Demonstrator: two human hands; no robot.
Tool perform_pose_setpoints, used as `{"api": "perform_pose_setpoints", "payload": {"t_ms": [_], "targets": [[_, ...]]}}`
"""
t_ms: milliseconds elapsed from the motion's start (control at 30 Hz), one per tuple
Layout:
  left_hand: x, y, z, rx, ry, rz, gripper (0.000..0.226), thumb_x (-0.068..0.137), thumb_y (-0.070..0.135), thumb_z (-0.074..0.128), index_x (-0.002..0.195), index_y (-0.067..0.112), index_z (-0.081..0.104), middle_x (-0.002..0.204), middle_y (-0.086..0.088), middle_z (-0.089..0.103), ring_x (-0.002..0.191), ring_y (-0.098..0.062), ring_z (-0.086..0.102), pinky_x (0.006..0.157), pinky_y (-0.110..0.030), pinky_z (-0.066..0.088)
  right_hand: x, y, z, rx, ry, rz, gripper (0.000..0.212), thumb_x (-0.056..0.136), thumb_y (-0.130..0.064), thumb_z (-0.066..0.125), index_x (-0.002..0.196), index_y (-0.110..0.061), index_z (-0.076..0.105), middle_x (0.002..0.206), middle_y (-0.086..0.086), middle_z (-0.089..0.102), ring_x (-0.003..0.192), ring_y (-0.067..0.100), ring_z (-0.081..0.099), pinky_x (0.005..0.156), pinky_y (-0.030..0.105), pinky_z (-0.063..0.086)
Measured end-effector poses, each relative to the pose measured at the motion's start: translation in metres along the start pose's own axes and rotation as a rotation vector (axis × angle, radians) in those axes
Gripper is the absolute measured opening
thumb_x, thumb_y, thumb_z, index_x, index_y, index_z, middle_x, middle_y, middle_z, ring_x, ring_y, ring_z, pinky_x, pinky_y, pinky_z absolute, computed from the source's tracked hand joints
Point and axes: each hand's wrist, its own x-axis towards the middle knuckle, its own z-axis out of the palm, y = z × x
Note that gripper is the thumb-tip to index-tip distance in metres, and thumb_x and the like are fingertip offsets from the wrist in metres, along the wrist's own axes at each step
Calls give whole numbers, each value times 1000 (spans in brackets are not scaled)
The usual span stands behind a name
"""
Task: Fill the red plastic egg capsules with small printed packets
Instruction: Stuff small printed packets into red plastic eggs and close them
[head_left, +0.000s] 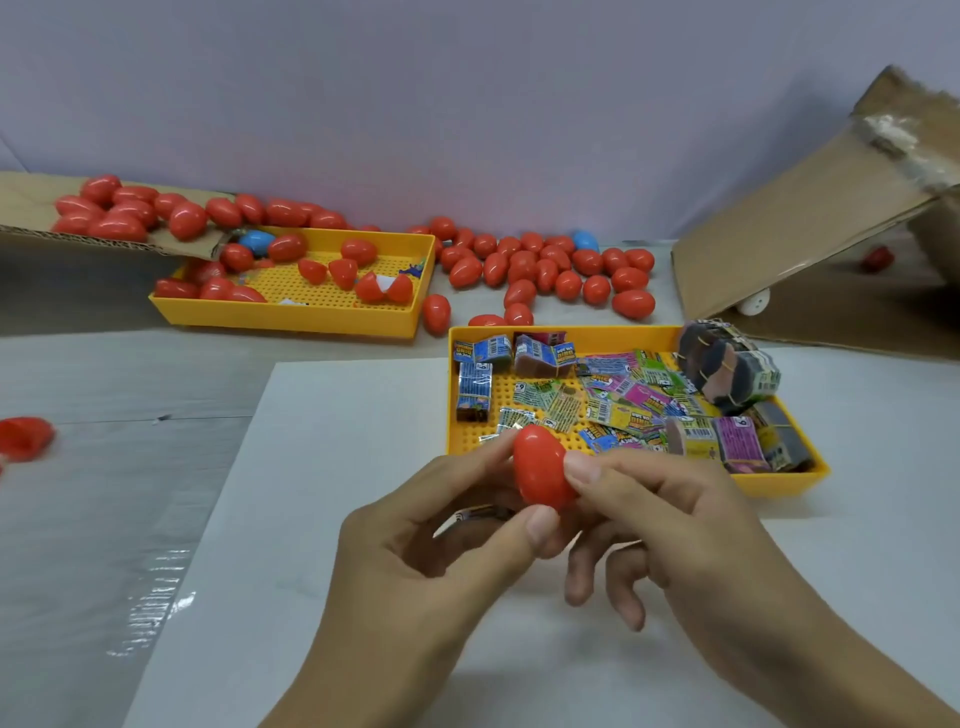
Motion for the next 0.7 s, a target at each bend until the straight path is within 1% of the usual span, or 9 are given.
{"api": "perform_pose_setpoints", "payload": {"t_ms": [100, 233, 300, 400, 433, 500, 600, 667, 700], "targets": [[1, -4, -1, 38, -2, 39, 48, 68, 27, 80, 114, 37, 73, 103, -4, 74, 86, -15, 73, 74, -20, 57, -1, 2, 4, -57, -73, 31, 39, 82, -52, 60, 77, -15, 73, 71, 9, 71, 49, 19, 60, 36, 20, 36], [0, -3, -5, 266, 1, 176, 57, 75, 24, 76, 130, 30, 63, 103, 3, 70, 92, -19, 69, 76, -23, 57, 1, 3, 1, -44, -21, 30, 41, 77, -54, 61, 78, -16, 75, 70, 10, 69, 48, 18, 57, 35, 19, 35], [5, 0, -5, 417, -20, 247, 70, 77, 24, 76, 142, 24, 50, 101, 9, 70, 86, -15, 69, 73, -21, 56, 2, 2, 1, -7, 8, 52, 48, 76, -59, 60, 74, -13, 74, 71, 13, 70, 47, 18, 57, 34, 19, 34], [13, 7, -4, 471, -61, 157, 73, 84, 21, 74, 146, 1, 42, 93, 3, 67, 65, -3, 66, 60, -11, 51, 1, 3, 4, -83, 27, 53, 55, 73, -66, 59, 73, -13, 73, 69, 9, 71, 47, 16, 57, 34, 19, 35], [14, 9, -5, 488, -82, 194, 73, 82, 19, 75, 146, 3, 43, 96, 6, 68, 67, -4, 65, 63, -12, 51, 1, 4, 4, -99, 32, 53, 53, 74, -65, 61, 73, -13, 73, 67, 8, 70, 47, 15, 56, 34, 19, 34], [6, 6, -6, 532, -33, 286, 77, 76, 20, 78, 145, 17, 45, 105, 12, 69, 79, -12, 65, 70, -19, 53, 2, 4, 4, -67, 28, 71, 46, 78, -58, 65, 70, -13, 74, 64, 8, 68, 45, 16, 55, 34, 18, 33], [3, 0, -9, 348, -10, 194, 70, 73, 22, 78, 137, 24, 51, 107, 6, 71, 84, -21, 65, 70, -23, 54, 3, 3, 0, 58, 23, 102, 38, 79, -44, 65, 71, -8, 75, 67, 15, 68, 44, 18, 57, 33, 18, 34], [2, 2, -8, 189, 14, 88, 63, 68, 15, 83, 126, 27, 63, 104, 0, 72, 80, -20, 66, 69, -22, 54, 2, 2, -2, 90, 19, 63, 31, 80, -37, 66, 78, -8, 77, 71, 16, 70, 48, 20, 62, 33, 19, 37], [4, 2, -9, 127, 29, 36, 55, 67, 17, 83, 119, 28, 68, 102, -2, 72, 78, -20, 67, 68, -22, 55, 1, 2, -1, 83, 16, 27, 25, 80, -33, 67, 85, -10, 78, 73, 16, 71, 52, 22, 65, 34, 20, 39]]}}
